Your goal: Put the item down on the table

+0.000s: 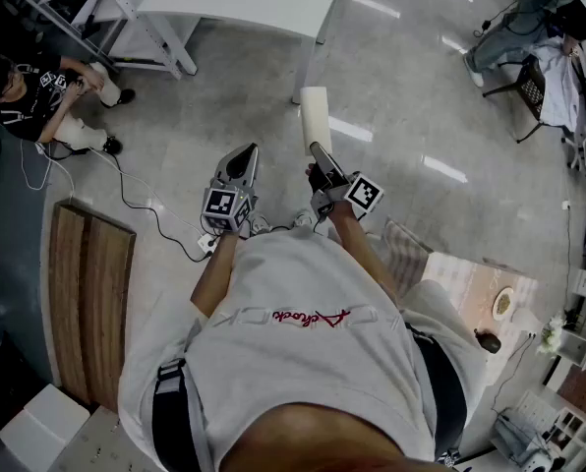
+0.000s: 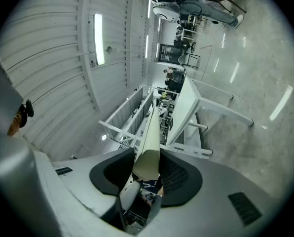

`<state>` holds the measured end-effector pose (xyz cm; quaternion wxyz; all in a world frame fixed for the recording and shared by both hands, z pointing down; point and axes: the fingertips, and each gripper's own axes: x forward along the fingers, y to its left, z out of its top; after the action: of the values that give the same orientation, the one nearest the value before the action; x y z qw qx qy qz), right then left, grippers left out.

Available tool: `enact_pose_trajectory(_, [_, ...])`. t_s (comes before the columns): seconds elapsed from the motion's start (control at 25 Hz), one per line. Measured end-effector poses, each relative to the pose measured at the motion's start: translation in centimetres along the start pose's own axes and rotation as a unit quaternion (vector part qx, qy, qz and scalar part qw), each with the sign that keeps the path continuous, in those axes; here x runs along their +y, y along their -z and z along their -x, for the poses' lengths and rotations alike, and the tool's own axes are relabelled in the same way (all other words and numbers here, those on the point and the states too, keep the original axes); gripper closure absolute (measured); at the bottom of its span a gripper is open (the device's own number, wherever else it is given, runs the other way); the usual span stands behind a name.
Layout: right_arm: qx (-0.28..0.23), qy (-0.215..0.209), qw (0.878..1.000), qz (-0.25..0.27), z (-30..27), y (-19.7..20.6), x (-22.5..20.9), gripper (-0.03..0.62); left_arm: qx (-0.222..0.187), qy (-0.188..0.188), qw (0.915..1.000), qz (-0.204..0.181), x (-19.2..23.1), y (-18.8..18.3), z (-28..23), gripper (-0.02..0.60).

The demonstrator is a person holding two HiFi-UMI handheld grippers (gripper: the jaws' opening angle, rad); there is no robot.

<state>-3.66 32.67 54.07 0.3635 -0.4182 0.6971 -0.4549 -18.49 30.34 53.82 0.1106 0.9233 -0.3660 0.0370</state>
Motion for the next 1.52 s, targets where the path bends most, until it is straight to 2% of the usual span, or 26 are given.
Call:
enact_pose_trajectory(0.2, [0.017,0.0,1.0,0.014,-0.4,0.3,0.1,0.405,0.005,0.001,1.0,0.002,0.0,0.3,-0.2,0.563])
enact_pose_trajectory(0.52, [0.019,-0.01,1.0,-0.008,-0.2,0.2,-0.4,0.405,0.003,0.003,1.0,-0.005,-0.8,0.1,-0.8,0.563])
enact_pose_trajectory(0.72, [0.018,-0.016,1.0,-0.014,-0.2,-1.0,-0.5,0.405,0.007,0.0,0.9999,-0.015,-1.8,-0.3,-2.0,0.563])
enact_pose_trajectory(0.96, [0.022,-0.018,0.999,-0.015,0.7,-2.5,-1.1,0.405,0.01,-0.005,0.9999,-0.008,-3.5,0.2,-2.8,0.564])
enact_pose_trajectory(1.2, [0.024,-0.013,0.999,-0.019,1.5,-3.9,-2.1,0.405,0.017,0.007,0.9998,-0.001,-5.7,1.5,-3.7,0.563])
enact_pose_trajectory(1.52, [0.027,-0.016,0.999,-0.012,0.3,-4.7,-2.8,0.405,0.016,0.008,0.9998,0.003,-5.0,1.7,-5.1,0.564])
